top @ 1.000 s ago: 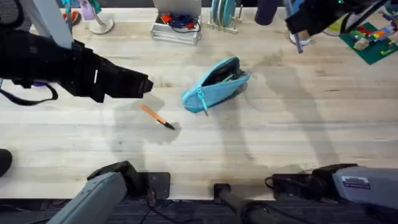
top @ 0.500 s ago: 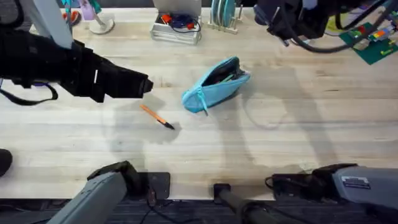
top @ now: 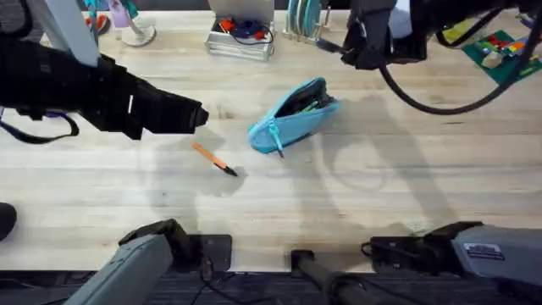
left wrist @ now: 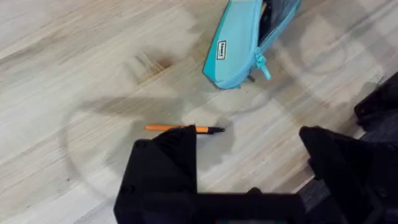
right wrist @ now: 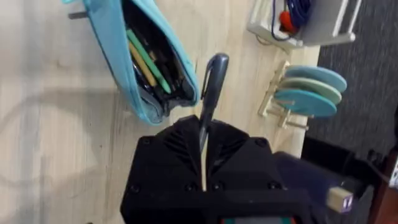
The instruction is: Unzip the bag, pick up the pens from the table one at a time and place them inside, then zip the bag closed.
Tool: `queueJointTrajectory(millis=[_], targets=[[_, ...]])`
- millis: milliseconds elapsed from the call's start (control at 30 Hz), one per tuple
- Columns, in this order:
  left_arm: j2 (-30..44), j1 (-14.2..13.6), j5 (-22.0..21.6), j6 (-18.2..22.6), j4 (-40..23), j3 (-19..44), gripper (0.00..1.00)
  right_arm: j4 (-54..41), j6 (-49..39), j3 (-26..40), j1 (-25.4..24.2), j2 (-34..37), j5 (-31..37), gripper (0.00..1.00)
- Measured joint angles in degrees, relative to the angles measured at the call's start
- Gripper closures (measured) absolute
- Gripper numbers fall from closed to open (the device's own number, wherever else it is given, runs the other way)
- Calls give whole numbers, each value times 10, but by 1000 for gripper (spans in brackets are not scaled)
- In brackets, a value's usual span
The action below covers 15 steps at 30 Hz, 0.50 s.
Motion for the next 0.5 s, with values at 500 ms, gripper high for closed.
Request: queueJointTrajectory(millis=[500], targets=[[0, 0, 0, 0, 0, 0, 6, -39, -150, 0, 41, 45, -20, 970]])
